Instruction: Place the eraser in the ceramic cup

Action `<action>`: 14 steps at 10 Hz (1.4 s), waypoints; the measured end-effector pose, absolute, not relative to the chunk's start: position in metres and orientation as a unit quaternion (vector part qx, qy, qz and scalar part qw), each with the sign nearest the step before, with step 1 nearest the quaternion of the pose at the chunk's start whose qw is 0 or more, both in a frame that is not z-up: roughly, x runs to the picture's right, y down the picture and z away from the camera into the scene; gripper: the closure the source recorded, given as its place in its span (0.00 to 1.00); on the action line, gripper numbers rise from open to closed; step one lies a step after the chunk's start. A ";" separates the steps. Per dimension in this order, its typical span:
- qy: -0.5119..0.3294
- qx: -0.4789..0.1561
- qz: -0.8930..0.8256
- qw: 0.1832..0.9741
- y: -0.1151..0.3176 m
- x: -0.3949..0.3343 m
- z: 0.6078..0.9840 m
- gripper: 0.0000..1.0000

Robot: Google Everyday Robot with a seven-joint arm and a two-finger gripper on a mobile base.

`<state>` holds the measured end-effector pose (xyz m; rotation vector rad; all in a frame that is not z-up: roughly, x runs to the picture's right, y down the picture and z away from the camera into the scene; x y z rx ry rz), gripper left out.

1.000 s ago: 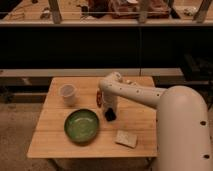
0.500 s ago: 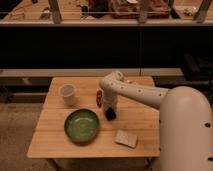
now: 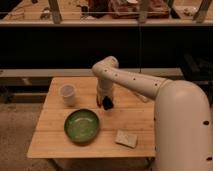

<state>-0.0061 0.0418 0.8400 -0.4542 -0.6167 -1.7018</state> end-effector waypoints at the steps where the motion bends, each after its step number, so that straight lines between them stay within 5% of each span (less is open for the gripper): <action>1: -0.257 -0.193 -0.741 0.590 0.020 -0.010 0.829 1.00; 14: -0.244 -0.156 -0.791 0.539 -0.073 -0.137 0.778 1.00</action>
